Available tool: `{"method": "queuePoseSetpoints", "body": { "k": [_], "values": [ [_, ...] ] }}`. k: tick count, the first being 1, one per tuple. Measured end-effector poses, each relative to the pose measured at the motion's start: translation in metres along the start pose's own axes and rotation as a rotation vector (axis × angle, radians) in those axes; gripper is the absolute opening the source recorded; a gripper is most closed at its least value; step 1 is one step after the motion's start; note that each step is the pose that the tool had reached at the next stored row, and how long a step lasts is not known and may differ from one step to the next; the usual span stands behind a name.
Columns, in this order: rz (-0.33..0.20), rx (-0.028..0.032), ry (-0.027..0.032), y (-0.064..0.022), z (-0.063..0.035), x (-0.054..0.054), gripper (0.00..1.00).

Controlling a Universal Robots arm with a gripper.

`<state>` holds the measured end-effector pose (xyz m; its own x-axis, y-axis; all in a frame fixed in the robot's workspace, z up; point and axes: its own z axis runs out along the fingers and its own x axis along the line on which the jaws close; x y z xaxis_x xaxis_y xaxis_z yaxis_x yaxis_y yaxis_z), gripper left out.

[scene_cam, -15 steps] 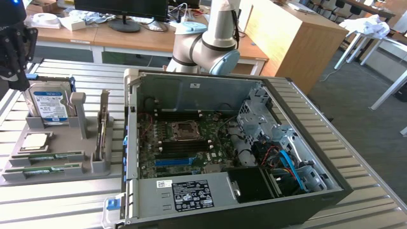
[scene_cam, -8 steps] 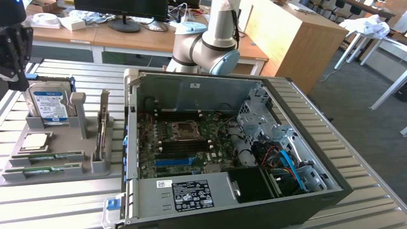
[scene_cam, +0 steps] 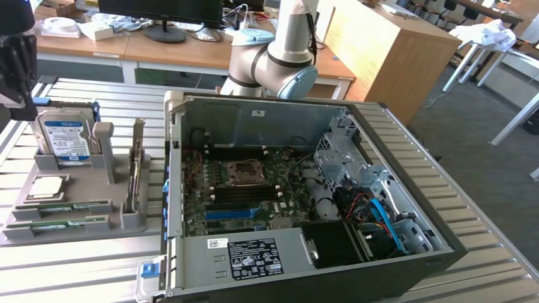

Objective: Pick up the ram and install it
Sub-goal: 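Pick up the ram and move it above insertion slot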

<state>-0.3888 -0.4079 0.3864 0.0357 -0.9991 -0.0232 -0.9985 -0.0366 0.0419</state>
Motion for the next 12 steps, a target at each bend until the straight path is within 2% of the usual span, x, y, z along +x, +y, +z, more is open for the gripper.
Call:
{"method": "queuePoseSetpoints", "body": {
  "k": [2, 12],
  "values": [
    [-0.025, -0.0005, 0.0009, 0.0, 0.0001, 0.0, 0.1],
    [-0.027, -0.0005, 0.0011, -0.0007, 0.0001, -0.0001, 0.1]
  ]
}}
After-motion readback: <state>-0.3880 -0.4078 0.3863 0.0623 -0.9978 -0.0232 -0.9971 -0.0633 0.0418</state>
